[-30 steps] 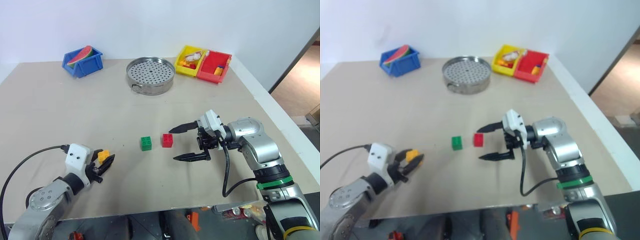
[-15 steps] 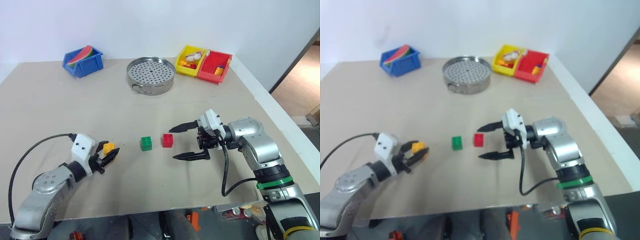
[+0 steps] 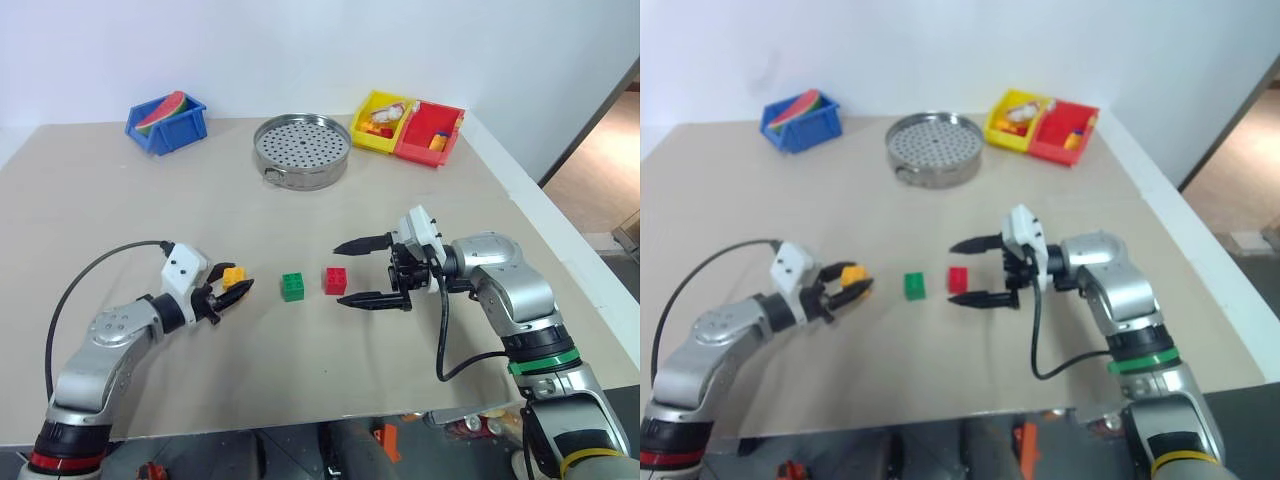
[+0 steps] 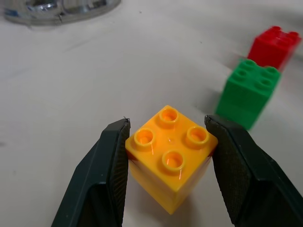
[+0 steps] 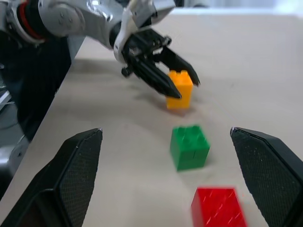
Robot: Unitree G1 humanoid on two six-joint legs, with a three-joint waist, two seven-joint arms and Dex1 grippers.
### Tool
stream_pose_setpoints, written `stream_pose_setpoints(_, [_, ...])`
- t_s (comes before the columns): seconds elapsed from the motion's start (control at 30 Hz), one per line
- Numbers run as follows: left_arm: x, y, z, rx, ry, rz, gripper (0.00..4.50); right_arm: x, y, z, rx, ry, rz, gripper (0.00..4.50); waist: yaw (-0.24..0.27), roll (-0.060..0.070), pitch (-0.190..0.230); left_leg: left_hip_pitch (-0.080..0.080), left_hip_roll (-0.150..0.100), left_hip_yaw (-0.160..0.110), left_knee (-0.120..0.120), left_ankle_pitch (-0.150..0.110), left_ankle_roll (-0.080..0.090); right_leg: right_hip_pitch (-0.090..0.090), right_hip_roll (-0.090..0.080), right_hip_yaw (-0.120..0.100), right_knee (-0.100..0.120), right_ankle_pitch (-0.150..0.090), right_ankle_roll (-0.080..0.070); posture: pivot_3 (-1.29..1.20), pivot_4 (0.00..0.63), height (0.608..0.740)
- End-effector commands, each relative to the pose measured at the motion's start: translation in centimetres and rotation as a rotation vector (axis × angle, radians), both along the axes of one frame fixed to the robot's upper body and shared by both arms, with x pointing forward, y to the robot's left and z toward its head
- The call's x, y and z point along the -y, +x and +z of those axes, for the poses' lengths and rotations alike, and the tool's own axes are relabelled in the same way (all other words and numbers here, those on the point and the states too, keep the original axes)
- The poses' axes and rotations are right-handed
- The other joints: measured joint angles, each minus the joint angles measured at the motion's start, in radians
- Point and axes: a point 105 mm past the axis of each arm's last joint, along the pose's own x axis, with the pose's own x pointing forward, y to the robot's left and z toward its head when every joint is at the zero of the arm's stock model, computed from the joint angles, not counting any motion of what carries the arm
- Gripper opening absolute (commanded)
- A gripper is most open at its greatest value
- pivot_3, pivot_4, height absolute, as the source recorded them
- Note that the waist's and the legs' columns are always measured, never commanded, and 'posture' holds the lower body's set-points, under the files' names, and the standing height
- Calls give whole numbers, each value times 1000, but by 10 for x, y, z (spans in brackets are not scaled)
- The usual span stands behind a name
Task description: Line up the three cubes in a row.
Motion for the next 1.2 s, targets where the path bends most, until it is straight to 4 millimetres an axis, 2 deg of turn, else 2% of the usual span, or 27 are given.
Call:
stream_pose_setpoints(0.03, [4,5,4,29,9,-22,1941,1,-1,15,68,29,-1,4500,0,0,0,0,0,0,0,0,0,0,0,0,0,0,1,0,150,740])
stream_pose_setpoints(0.33, [9,8,1,24,-4,28,1941,3,-2,10,78,19,-15,4500,0,0,0,-1,0,0,0,0,0,0,0,0,0,1,2,0,150,740])
stream_pose_setpoints(0.63, [20,-2,3,30,-4,111,1941,6,-3,8,75,14,-23,4500,0,0,0,-1,0,0,0,0,0,0,0,0,0,1,2,0,150,740])
stream_pose_setpoints(0.8, [19,-5,0,12,-16,145,1941,7,-4,5,67,-2,-13,4500,0,0,0,0,0,0,0,0,0,0,0,0,0,1,2,0,150,740])
stream_pose_setpoints(1.2, [22,-7,-4,3,-19,135,1941,7,-4,5,60,-10,0,4500,0,0,0,0,0,0,0,0,0,0,0,0,0,1,2,0,150,740])
